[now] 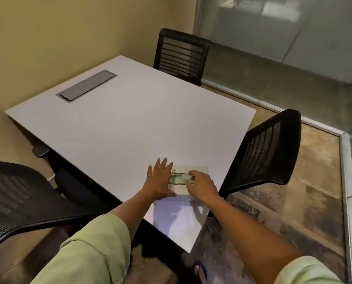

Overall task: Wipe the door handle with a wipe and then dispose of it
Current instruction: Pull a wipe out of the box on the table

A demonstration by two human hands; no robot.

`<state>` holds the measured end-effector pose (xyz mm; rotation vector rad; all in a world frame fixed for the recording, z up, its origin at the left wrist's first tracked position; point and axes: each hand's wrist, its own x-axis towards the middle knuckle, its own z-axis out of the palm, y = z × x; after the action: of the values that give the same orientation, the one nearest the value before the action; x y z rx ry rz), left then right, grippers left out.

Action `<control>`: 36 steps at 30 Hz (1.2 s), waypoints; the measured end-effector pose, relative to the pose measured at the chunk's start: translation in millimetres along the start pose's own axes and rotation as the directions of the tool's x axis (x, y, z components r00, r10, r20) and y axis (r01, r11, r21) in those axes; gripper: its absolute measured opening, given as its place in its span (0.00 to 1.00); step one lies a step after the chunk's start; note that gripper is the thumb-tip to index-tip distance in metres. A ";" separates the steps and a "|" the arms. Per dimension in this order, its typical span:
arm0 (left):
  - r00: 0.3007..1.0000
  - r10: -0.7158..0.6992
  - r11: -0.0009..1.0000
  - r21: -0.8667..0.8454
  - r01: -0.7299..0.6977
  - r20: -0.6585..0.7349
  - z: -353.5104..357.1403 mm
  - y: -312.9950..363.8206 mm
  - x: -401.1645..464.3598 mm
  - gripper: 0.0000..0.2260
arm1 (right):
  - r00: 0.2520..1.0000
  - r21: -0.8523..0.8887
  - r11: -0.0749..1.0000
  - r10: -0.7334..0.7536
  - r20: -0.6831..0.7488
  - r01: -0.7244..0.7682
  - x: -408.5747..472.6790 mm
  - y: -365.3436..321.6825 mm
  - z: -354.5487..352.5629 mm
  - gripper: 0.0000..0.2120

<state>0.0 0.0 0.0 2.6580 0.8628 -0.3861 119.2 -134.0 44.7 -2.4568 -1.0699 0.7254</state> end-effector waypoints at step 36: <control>0.990 0.133 0.988 0.089 -0.128 -0.051 52.9 -13.6 29.5 0.64 | 0.993 0.100 0.990 0.107 -0.058 -0.101 43.0 17.1 12.6 0.05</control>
<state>6.6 5.7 -61.4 2.7985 0.6973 -0.3234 146.4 -111.2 12.5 -2.4502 -0.8681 0.7084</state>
